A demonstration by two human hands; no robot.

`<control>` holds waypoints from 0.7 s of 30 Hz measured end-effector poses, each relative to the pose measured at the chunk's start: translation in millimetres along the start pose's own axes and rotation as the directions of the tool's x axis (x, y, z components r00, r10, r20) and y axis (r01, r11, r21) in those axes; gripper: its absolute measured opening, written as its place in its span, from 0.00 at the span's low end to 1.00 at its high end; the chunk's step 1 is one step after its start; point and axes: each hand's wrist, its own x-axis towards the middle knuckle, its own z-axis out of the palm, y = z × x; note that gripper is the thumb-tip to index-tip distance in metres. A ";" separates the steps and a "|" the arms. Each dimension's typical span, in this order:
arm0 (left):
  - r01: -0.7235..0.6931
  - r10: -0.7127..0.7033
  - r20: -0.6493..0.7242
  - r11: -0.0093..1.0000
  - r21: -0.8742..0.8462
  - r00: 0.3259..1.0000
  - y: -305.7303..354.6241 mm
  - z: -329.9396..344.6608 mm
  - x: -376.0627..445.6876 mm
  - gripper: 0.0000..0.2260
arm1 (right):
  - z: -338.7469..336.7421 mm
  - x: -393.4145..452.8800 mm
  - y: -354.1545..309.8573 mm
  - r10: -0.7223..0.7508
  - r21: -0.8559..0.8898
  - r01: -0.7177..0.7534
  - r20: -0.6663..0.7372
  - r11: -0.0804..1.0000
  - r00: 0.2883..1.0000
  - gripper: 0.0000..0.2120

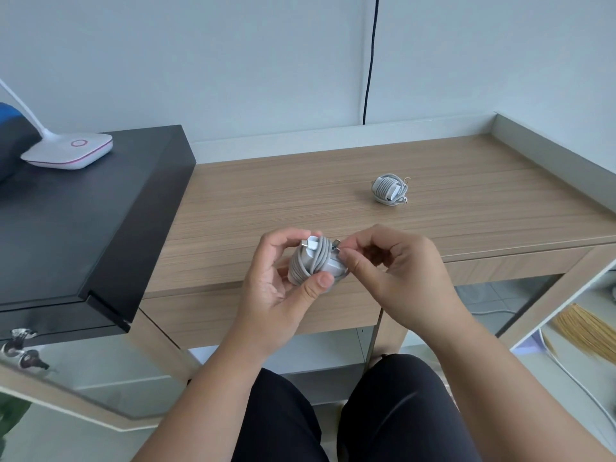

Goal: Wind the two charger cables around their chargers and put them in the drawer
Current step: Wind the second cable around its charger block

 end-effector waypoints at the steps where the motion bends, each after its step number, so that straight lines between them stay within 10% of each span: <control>1: 0.006 -0.006 -0.007 1.000 -0.008 1.000 0.0 -0.7 -0.1 0.19 | 0.0 0.3 0.7 0.019 0.048 -0.020 0.015 0.999 1.000 0.05; 6: 0.051 -0.058 -0.072 0.993 -0.105 0.996 0.2 1.0 -0.5 0.24 | -3.2 -3.2 2.9 0.158 0.435 -0.194 0.118 0.879 0.980 0.04; 21: 0.135 -0.139 -0.017 0.980 -0.145 0.990 0.0 0.2 -0.9 0.19 | -3.2 -2.2 10.9 0.182 0.389 -0.196 0.072 0.900 0.981 0.04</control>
